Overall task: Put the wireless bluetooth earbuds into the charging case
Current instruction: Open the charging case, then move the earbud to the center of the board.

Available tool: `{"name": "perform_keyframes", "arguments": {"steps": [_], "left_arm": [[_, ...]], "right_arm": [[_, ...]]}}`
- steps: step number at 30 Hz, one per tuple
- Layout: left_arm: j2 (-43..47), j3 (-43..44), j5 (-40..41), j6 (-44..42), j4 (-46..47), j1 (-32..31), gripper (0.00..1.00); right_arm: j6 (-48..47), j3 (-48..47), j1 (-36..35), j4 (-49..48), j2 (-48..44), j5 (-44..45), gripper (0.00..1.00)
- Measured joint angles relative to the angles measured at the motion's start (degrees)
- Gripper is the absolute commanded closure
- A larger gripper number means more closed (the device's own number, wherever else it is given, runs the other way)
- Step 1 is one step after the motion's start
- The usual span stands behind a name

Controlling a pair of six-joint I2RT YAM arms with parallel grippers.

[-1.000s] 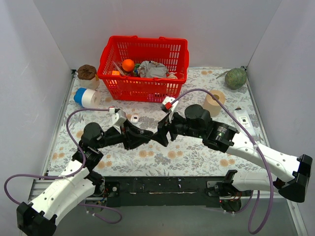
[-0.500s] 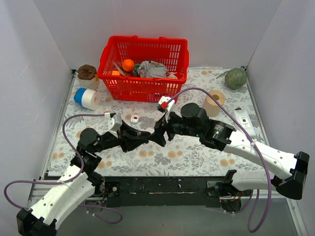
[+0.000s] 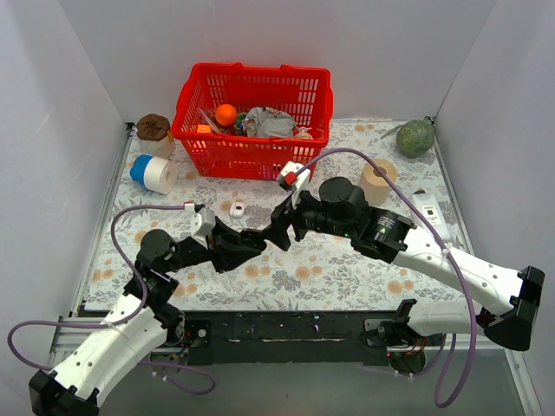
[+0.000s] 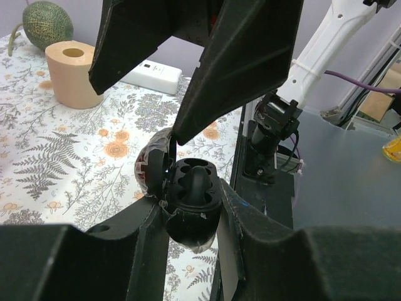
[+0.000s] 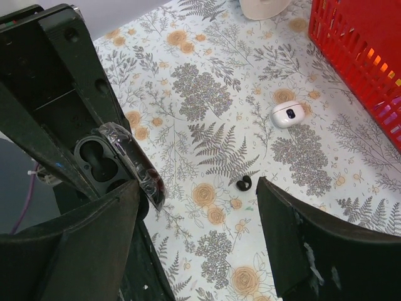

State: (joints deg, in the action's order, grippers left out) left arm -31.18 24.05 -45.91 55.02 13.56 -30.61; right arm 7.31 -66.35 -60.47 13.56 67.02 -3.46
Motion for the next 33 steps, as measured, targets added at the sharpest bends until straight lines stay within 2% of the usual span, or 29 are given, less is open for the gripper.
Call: {"name": "perform_keyframes", "arguments": {"steps": [9, 16, 20, 23, 26, 30, 33], "left_arm": [[0.48, -0.02, 1.22, 0.46, -0.7, 0.02, 1.0], [4.07, -1.75, 6.84, 2.93, -2.67, -0.24, 1.0], [4.7, -1.99, 11.28, 4.22, -3.43, -0.26, 1.0], [4.76, -1.95, 13.31, 4.66, -4.61, -0.26, 1.0], [5.33, -1.92, 14.58, 4.85, -6.34, -0.26, 1.0], [7.34, -1.77, 15.98, 4.81, -8.94, -0.26, 1.0], [9.57, -1.64, 16.87, 4.57, -10.93, -0.26, 1.0]], "right_arm": [[0.09, -0.35, 0.0, -0.17, 0.39, 2.08, 0.18], [0.31, 3.67, 2.67, -3.19, -6.38, 7.17, 0.17], [1.29, 7.15, 5.9, -5.4, -8.28, 7.13, 0.2], [2.01, 9.84, 8.07, -6.51, -4.5, 5.53, 0.32], [2.62, 11.47, 8.59, -7.54, 3.13, 2.84, 0.45], [2.93, 11.93, 8.59, -8.59, 15.91, -1.03, 0.54], [3.04, 11.74, 8.59, -9.55, 22.08, -2.82, 0.63]]}}
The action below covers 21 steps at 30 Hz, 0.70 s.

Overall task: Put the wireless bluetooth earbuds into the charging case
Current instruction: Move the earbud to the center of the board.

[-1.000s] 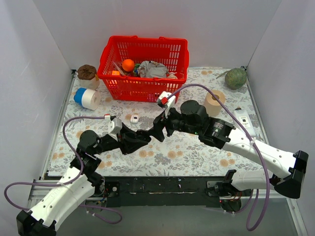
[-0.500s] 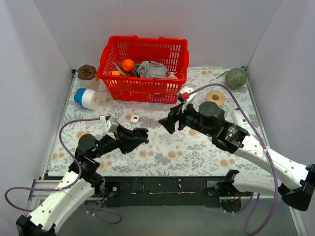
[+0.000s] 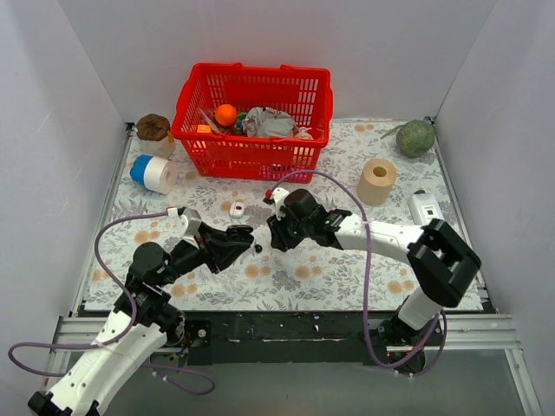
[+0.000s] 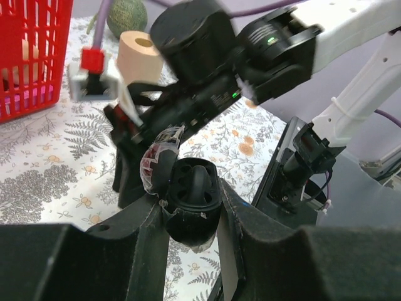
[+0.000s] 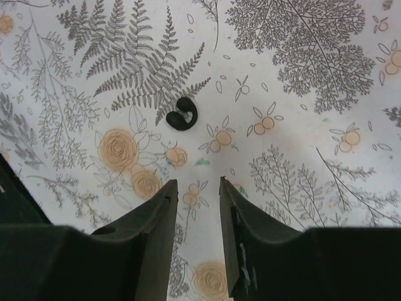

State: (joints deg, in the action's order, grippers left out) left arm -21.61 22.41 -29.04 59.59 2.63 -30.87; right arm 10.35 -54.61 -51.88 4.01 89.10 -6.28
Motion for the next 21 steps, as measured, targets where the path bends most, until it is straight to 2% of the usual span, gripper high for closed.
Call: {"name": "perform_keyframes", "arguments": {"steps": [4, 9, 21], "left_arm": [[3.32, 0.09, 0.96, -0.22, -2.1, 0.0, 1.0], [5.53, 0.09, 1.49, -0.22, -3.96, 0.0, 1.0], [6.45, 0.09, 1.62, -0.68, -6.1, 0.0, 1.0]], "right_arm": [[0.31, -2.84, 0.0, -1.95, 7.34, -1.31, 0.65], [1.51, -6.93, 0.0, -4.74, 13.7, -2.05, 0.55], [2.19, -9.09, 0.0, -5.53, 18.45, -1.6, 0.53]]}}
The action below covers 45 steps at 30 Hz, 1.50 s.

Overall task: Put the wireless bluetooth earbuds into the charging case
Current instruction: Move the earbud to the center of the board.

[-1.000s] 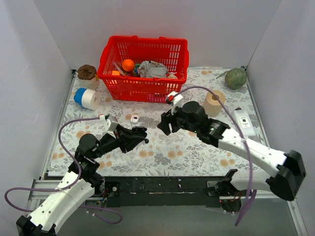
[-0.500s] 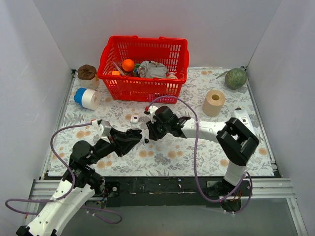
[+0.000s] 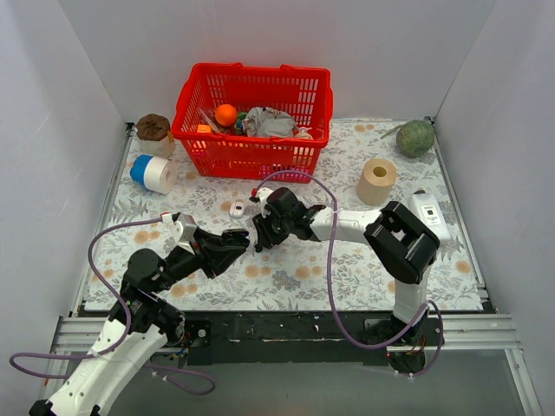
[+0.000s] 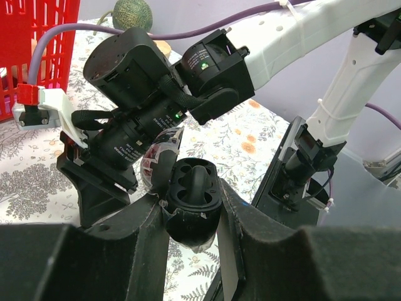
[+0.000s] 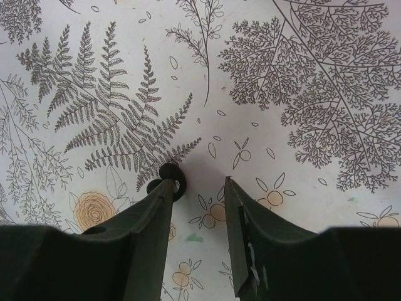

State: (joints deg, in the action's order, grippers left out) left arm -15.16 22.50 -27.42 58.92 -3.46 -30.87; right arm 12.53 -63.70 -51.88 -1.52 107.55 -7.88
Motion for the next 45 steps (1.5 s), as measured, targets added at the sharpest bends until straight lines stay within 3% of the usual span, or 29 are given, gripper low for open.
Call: {"name": "perform_keyframes", "arguments": {"steps": [13, 21, 25, 31, 35, 45], "left_arm": [[-0.07, 0.0, -0.07, -0.2, 0.0, 0.0, 1.0], [-0.22, 0.0, -0.22, -0.17, 0.0, 0.0, 1.0], [-0.46, 0.0, -0.42, -0.17, 0.0, 0.0, 1.0], [-0.52, 0.0, -0.5, -0.17, 0.0, 0.0, 1.0], [-0.55, 0.0, -0.5, -0.17, 0.0, 0.0, 1.0], [-0.61, 0.0, -0.48, -0.15, 0.07, 0.0, 1.0]], "right_arm": [[-0.07, -1.99, -1.16, -0.35, 2.23, -0.02, 0.51], [-0.04, -2.21, -2.25, -0.39, 2.43, 0.42, 0.57], [0.02, -2.21, -2.54, -0.5, 2.43, 0.42, 0.62], [0.46, -2.19, -2.64, -0.96, 2.4, 0.13, 0.88], [0.74, -1.99, -2.86, -1.36, 2.03, 0.22, 0.99], [2.6, 1.46, -1.95, 2.08, -2.69, 2.56, 0.99]]}}
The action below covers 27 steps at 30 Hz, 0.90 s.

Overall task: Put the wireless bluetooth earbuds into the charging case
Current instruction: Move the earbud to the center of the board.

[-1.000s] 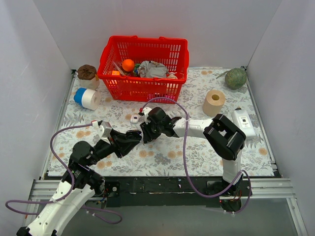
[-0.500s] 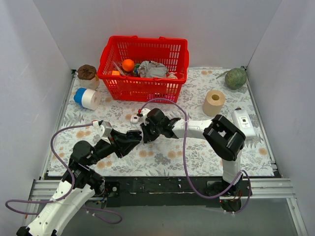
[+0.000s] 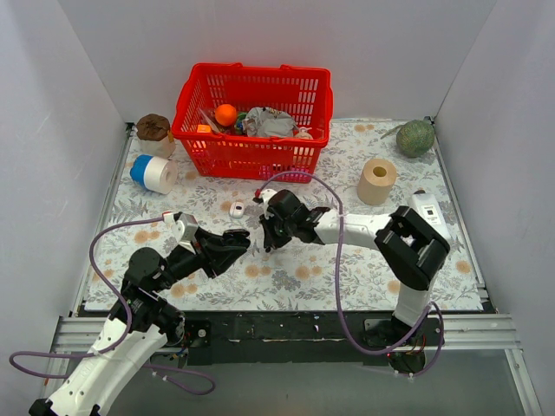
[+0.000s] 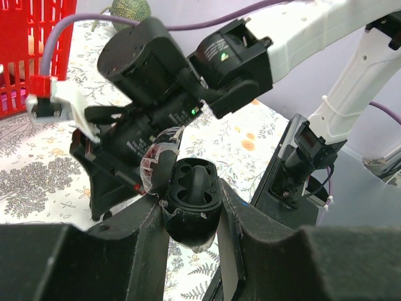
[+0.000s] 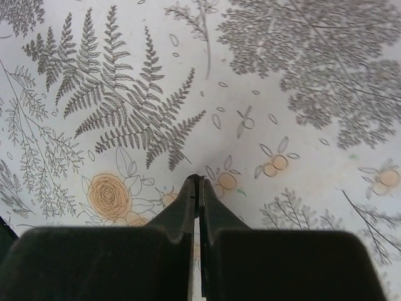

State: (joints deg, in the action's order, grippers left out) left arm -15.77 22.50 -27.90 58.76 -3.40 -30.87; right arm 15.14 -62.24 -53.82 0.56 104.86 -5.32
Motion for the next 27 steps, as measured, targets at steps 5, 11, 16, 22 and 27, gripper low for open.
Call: {"name": "perform_keyframes", "arguments": {"steps": [5, 11, 16, 22, 27], "left_arm": [[-0.63, 0.0, 0.04, 0.02, 0.55, 0.0, 1.0], [-0.68, -0.02, 0.44, 0.2, 1.4, 0.0, 1.0], [-0.63, -0.02, 1.09, 0.48, 1.95, 0.0, 1.0], [-0.39, -0.02, 1.51, 0.85, 2.05, 0.0, 1.0], [-0.2, -0.02, 1.53, 1.11, 2.08, 0.0, 1.0]], "right_arm": [[6.21, 2.75, 3.78, 2.56, -5.68, 3.23, 0.99], [19.56, 13.94, 13.18, 0.09, -13.7, 3.3, 0.99], [29.09, 20.13, 14.23, -3.85, -14.21, 1.51, 0.84], [33.86, 20.5, 13.86, -6.16, -14.27, -0.9, 0.59], [33.55, 20.85, 13.73, -5.6, -16.87, -0.79, 0.52]]}}
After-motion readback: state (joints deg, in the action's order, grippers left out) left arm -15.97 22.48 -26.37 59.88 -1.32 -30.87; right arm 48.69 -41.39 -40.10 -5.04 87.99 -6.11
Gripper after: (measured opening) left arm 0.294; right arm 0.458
